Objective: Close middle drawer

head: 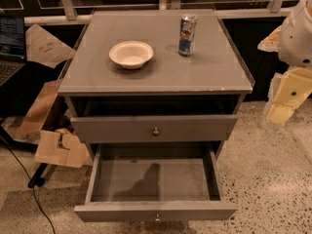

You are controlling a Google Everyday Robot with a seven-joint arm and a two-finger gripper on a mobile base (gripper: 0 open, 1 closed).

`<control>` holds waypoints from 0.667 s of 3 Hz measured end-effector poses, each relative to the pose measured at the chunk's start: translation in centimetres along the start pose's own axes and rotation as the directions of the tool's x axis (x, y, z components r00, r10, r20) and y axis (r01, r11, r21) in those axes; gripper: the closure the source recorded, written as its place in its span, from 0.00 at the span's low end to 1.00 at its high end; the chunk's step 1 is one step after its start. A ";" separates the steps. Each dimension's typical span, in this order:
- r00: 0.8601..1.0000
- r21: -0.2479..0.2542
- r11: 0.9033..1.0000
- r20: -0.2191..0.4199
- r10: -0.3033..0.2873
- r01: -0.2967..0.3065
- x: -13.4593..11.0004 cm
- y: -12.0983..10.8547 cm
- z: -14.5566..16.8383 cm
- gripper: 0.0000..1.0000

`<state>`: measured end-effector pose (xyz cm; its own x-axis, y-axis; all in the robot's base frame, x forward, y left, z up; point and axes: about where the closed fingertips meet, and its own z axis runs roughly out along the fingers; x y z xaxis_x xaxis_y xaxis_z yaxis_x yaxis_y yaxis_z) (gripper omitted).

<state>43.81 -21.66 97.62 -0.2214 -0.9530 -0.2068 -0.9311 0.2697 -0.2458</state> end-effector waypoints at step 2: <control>0.998 0.002 1.000 0.059 0.025 -0.025 0.6 0.7 0.7 0.00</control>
Offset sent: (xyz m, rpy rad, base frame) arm -0.0164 -0.0102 -0.0321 0.1884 -0.0273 -0.0280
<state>43.26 -21.93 96.69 -0.2267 -0.9362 -0.2685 -0.9246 0.2935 -0.2427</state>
